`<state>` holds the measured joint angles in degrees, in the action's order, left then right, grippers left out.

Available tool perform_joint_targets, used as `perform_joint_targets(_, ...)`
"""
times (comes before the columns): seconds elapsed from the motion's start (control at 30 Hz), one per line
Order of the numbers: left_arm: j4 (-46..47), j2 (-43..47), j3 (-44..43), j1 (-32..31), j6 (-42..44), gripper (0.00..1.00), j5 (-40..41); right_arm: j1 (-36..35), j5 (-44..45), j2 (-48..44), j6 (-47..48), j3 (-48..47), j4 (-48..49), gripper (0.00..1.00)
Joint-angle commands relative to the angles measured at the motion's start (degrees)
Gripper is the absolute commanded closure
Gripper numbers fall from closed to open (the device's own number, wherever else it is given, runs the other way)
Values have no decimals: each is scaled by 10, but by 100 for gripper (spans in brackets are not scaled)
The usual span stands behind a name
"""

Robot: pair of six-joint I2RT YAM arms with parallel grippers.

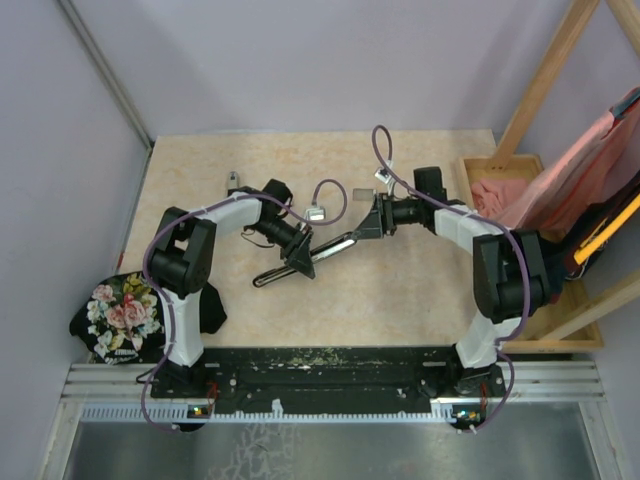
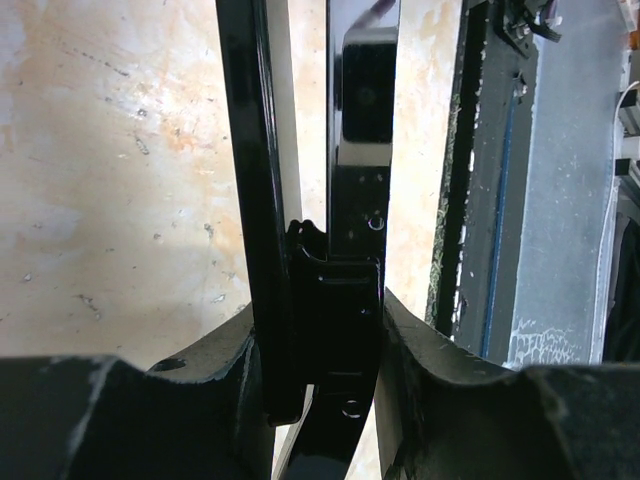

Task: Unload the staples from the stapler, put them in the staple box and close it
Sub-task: Unload the staple at the center of the board.

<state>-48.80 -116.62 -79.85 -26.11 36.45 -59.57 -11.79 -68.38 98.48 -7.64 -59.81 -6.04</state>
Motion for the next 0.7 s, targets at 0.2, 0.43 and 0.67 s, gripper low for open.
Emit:
perform_joint_targets(0.2,70,25,10,1,-60,100,68,23,42,-59,-20,-24,29,39)
perform_joint_targets(0.43,141,54,31,-2,-103,100,164,36,104,-51,-36,-22,35,36)
perform_joint_targets(0.67,215,93,69,-38,-110,100,315,43,162,-48,-36,-23,27,35)
